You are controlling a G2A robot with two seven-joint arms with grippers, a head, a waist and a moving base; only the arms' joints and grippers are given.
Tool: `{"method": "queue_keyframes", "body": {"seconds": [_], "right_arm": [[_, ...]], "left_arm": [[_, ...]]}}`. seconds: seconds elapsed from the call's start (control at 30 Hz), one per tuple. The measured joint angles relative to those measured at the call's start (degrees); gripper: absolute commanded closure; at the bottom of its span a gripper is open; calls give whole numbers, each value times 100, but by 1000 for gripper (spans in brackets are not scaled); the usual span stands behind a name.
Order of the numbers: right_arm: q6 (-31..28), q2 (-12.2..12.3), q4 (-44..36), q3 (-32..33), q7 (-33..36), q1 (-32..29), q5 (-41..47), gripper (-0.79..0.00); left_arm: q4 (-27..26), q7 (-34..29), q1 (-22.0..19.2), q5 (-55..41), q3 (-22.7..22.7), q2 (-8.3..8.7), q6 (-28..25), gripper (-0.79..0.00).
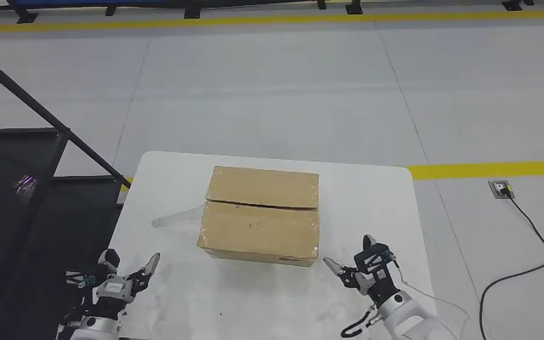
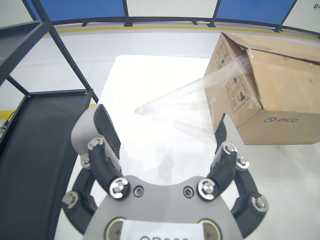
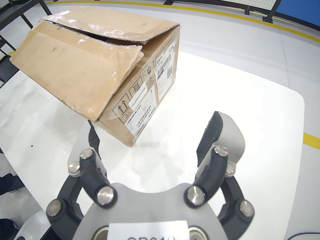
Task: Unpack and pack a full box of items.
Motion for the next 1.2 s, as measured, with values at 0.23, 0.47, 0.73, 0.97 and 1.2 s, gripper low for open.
{"method": "queue_keyframes", "body": {"seconds": [0.23, 0.47, 0.73, 0.97, 1.2], "right_arm": [[-655, -19, 74, 65, 139, 250, 1195, -785], [-1144, -41, 263, 131, 935, 853, 3162, -785], [-1267, -43, 716, 118, 1693, 1451, 4488, -785], [-1261, -44, 710, 114, 1668, 1437, 4472, -785], [-1214, -101, 1245, -114, 1510, 1810, 4997, -785]], "left_arm": [[44, -155, -304, -27, 125, -10, -61, -785], [220, 26, -816, 160, 187, -5, -215, -785], [268, -169, -1072, 65, 155, 11, -460, -785], [267, -166, -1069, 65, 155, 10, -457, -785], [282, -719, -1364, -854, 279, -27, -451, -785]]}}
